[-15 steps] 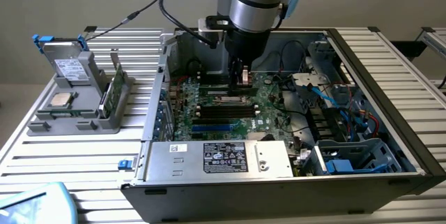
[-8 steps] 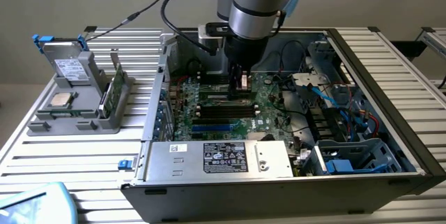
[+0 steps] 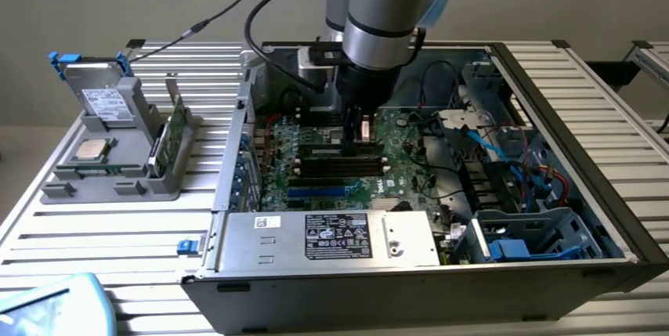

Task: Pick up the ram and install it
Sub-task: 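Insert the ram into the slot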

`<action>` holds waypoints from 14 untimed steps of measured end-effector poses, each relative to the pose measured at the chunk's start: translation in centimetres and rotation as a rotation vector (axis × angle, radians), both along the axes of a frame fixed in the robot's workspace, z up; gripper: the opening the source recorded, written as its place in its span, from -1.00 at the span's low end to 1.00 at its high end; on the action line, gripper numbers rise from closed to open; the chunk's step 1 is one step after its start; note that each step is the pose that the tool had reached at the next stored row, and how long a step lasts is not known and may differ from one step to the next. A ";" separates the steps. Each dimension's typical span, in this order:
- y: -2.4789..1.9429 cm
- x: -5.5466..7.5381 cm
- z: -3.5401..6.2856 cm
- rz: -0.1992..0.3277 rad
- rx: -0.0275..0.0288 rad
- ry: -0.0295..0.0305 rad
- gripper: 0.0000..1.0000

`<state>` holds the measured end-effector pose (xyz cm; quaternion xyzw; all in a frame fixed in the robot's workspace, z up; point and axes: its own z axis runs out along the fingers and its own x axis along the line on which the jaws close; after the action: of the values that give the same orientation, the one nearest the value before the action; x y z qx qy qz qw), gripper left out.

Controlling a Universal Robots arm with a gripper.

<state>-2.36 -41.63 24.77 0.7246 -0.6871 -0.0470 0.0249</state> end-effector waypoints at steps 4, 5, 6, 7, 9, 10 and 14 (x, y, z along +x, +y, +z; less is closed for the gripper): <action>0.00 0.0 -0.53 0.000 -0.0093 -0.0004 -0.73; 0.00 0.0 -0.65 0.000 -0.0121 -0.0005 -0.73; 0.00 0.0 -0.76 0.000 -0.0160 -0.0006 -0.73; 0.00 0.0 -0.88 0.000 -0.0196 -0.0006 -0.73; 0.00 0.0 -1.07 0.000 -0.0282 -0.0006 -0.73; 0.00 0.0 -1.14 0.000 -0.0333 -0.0006 -0.73; 0.01 0.0 -1.27 0.000 -0.0509 -0.0005 -0.73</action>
<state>-2.36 -41.62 23.49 0.7238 -0.6880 -0.0292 0.0432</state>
